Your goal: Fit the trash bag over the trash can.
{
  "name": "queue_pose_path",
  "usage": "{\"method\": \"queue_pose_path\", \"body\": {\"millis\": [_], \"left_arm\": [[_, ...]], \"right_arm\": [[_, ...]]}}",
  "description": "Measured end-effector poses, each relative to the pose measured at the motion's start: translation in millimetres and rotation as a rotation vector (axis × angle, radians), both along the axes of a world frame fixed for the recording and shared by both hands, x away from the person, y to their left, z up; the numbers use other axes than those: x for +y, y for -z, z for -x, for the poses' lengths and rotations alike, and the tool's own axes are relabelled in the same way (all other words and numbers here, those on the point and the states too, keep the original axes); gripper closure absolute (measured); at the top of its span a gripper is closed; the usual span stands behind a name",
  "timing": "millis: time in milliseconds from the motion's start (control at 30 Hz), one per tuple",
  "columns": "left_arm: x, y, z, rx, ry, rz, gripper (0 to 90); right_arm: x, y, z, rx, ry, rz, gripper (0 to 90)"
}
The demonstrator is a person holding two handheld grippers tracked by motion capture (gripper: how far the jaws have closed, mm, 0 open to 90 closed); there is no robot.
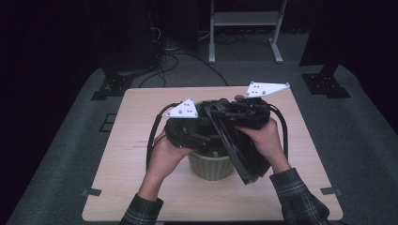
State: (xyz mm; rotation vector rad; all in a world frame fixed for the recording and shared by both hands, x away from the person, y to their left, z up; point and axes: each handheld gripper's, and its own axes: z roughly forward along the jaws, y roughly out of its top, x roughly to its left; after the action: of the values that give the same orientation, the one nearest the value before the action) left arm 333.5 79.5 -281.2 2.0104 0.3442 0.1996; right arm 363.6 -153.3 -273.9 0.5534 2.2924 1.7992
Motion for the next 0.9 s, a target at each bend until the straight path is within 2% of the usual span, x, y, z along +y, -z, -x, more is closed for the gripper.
{"method": "queue_pose_path", "body": {"millis": [100, 200, 333, 533, 700, 800, 900], "left_arm": [[-1.2, 1.9, -3.0, 0.014, 0.003, 0.0, 45.5], [-0.5, 3.7, -5.6, 0.022, 0.006, -0.004, 64.5], [3.3, 4.9, -7.1, 0.012, 0.001, -0.02, 89.4], [18.2, 6.8, -12.9, 0.02, -0.049, -0.017, 89.7], [31.2, 4.4, -14.9, 0.017, -0.076, 0.001, 89.6], [34.8, 4.0, -15.8, 0.021, -0.081, 0.015, 89.6], [35.3, 4.1, -16.2, 0.023, -0.08, 0.021, 89.6]], "right_arm": [[1.4, -0.1, 0.9, 0.0, -0.005, -0.002, 63.4], [2.2, -0.3, 1.7, 0.001, -0.008, -0.002, 63.4], [1.1, -0.5, 2.2, -0.001, -0.01, -0.002, 63.3], [-5.8, 1.1, 3.3, 0.002, 0.003, -0.001, 63.1], [-17.1, 7.7, 4.2, 0.011, 0.024, 0.004, 63.2], [-22.1, 10.4, 5.8, 0.012, 0.031, 0.007, 66.6], [-23.8, 12.7, 6.3, 0.015, 0.027, 0.01, 74.7]]}}
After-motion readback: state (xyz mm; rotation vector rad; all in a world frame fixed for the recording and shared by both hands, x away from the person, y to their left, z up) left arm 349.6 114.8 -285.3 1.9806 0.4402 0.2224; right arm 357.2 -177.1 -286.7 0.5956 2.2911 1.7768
